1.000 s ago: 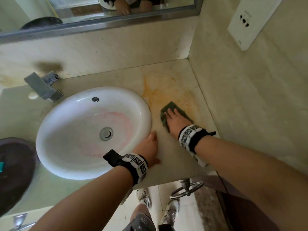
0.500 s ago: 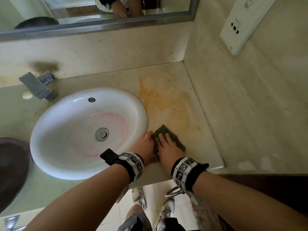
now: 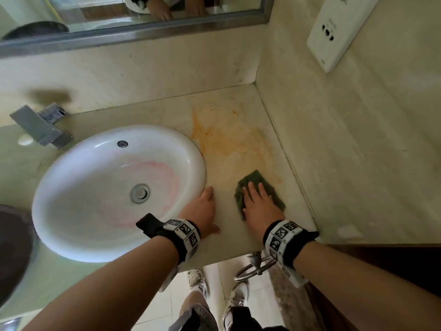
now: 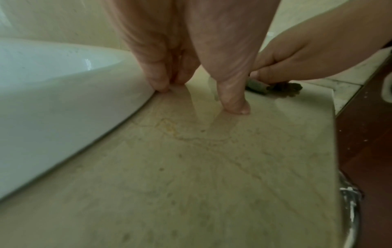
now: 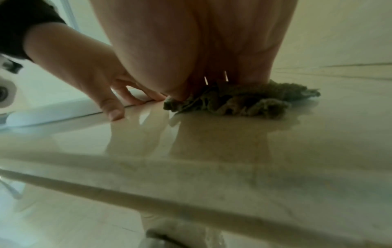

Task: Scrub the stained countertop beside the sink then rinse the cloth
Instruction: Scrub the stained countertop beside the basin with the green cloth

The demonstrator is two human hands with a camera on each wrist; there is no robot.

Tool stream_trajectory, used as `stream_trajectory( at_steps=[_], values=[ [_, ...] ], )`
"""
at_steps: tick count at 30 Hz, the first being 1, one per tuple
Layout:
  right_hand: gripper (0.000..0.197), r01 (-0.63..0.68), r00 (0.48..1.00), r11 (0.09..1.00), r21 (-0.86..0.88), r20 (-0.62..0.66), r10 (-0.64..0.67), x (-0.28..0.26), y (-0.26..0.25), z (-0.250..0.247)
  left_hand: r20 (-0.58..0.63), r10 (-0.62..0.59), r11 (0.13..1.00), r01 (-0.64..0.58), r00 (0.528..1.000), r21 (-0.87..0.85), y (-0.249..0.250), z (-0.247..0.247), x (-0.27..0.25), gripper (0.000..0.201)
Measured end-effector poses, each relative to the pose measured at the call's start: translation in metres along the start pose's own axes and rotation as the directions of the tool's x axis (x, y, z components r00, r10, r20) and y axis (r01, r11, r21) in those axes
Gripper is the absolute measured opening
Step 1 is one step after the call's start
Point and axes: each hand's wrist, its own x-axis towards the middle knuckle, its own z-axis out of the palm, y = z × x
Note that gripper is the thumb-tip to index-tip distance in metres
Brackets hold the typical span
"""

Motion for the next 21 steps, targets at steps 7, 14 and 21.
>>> stream_trajectory(
  at_steps=[7, 14, 21],
  values=[
    [0.06, 0.027, 0.999, 0.999, 0.025, -0.033, -0.027, -0.002, 0.001, 0.001, 0.004, 0.016, 0.999, -0.016, 1.0, 0.038, 0.002, 0.0, -0.002, 0.11],
    [0.056, -0.008, 0.999, 0.999, -0.035, -0.042, 0.007, 0.008, -0.007, -0.016, 0.013, 0.014, 1.0, -0.015, 1.0, 0.027, 0.001, 0.002, -0.002, 0.11],
    [0.032, 0.169, 0.933, 0.751, 0.638, -0.349, 0.086, -0.004, -0.013, -0.051, 0.012, 0.02, 0.999, -0.02, 1.0, 0.034, 0.001, -0.001, -0.003, 0.111]
  ],
)
